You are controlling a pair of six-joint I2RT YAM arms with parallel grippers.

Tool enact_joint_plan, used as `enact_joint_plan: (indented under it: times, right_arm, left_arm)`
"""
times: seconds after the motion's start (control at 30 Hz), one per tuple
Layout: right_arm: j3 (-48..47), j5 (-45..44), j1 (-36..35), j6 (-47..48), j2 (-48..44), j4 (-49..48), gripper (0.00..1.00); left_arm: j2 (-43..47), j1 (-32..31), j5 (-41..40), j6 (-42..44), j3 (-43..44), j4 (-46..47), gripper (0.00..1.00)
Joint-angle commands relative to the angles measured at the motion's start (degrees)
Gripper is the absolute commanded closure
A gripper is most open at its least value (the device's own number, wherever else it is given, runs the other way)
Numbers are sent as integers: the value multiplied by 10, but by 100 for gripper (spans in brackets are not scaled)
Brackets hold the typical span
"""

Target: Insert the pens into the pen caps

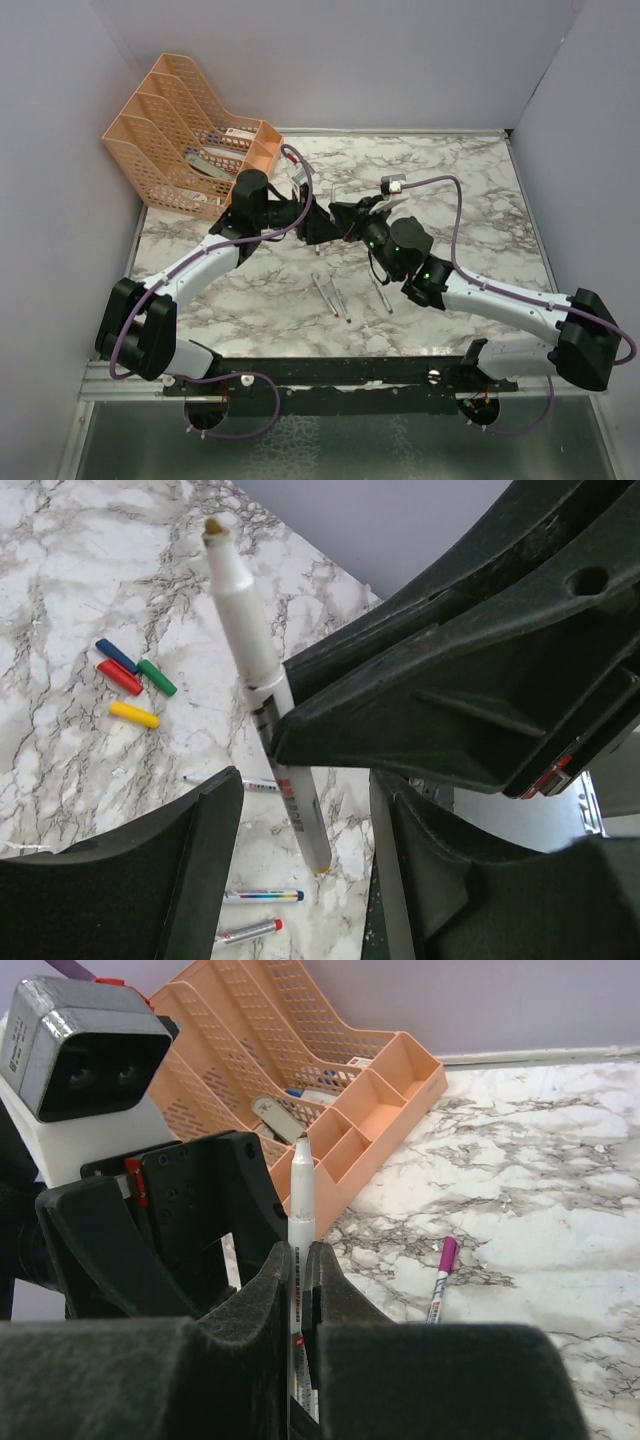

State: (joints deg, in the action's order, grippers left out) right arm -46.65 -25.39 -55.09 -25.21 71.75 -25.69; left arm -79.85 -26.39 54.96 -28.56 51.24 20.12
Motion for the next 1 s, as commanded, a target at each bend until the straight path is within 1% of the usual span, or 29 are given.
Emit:
enact_joint_plan:
  times: [0.0, 0.17, 0.27, 0.37, 0.57, 0.63, 0.67, 0.73, 0.83, 0.9, 0.97]
  right_arm:
    - [-21, 23, -1, 6, 11, -13, 99]
    - [-17, 20, -1, 3, 8, -14, 99]
    - [-12, 16, -1, 3, 2, -17, 99]
    - [-5, 8, -1, 2, -6, -19, 99]
    - [3, 0, -1, 17, -23, -14, 99]
    - [4, -8, -1, 32, -35, -9, 98]
    - [4, -13, -1, 44, -42, -5, 97]
    - [3, -25, -1, 60, -57, 12, 90]
    - [4, -82, -1, 69, -81, 47, 85]
    - [4, -132, -1, 69, -98, 75, 83]
    - [1, -203, -1, 49, -109, 119, 79]
  left_arm:
    - [-3, -6, -2, 11, 18, 14, 46]
    - [0, -7, -8, 13, 14, 14, 71]
    - [2, -7, -12, 12, 7, 14, 81]
    - [6, -7, -19, 12, 1, 14, 100]
    - [6, -7, -45, 23, 2, -9, 100]
    - [6, -7, -74, 46, 10, -48, 100]
    - [6, -7, -91, 62, 16, -74, 100]
    - [6, -8, -136, 90, 26, -133, 100]
    - [4, -8, -195, 119, 31, -197, 100]
    - [4, -8, -214, 122, 23, -211, 100]
    - [4, -8, -224, 117, 13, -210, 100]
